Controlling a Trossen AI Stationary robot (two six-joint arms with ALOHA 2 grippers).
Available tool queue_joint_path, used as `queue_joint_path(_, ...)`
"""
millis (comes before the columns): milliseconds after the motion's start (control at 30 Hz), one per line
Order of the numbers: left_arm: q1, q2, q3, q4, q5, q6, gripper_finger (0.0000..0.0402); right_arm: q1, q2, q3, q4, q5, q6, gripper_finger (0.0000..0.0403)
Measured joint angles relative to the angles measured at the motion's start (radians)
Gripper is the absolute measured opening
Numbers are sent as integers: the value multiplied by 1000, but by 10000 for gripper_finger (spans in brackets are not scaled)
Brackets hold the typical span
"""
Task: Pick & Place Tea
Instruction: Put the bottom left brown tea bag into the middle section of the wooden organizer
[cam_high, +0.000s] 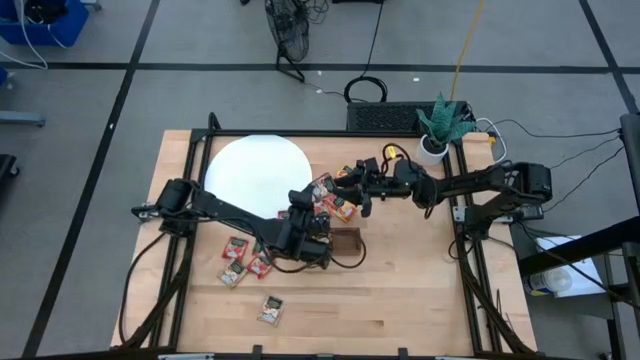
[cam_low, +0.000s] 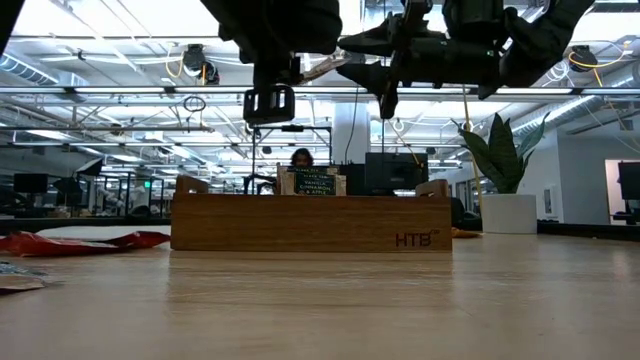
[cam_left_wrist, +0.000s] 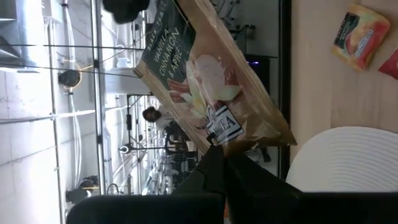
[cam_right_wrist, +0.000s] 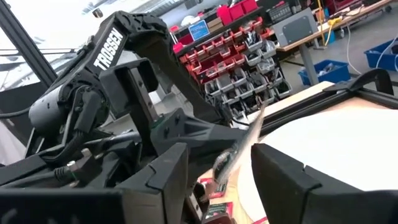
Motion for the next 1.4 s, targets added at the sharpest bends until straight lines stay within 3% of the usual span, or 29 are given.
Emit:
queue_joint_path(167,3,0,0,-1,1,1,0,-1,0,0,-18,0,-17,113)
queue_joint_path(333,4,0,0,-1,12,1,0,-1,0,0,-29,-1,-68,18)
queue_joint_path(500,4,0,0,-1,33,-18,1,-1,0,0,-34,1,-106,2)
queue_joint_path(567,4,-2,0,2,103,-71,7,2,0,0,-35,2,-132,1)
queue_joint_path(733,-5,-64,-1,-14,419,-202,32,2,-8,2,-18,13,-194,0)
queue_joint_path(867,-38,-139,-28,33,497,-227,32,5,-7,2,-25,28,-242,0)
queue_joint_path(967,-70,-229,-128,171,524,-201,28,27,-7,1,-38,16,-287,0)
queue_joint_path(1067,-99,-358,-298,424,627,-137,24,69,-17,9,-72,-56,-331,0)
queue_joint_path(1200,-116,-528,-551,809,757,-59,17,158,-32,72,-273,-39,-399,0)
queue_joint_path(1267,-115,-592,-658,980,771,-55,12,215,-31,124,-417,33,-464,0)
queue_joint_path(1400,-103,-664,-812,1190,770,-59,5,320,-7,197,-645,291,-571,0)
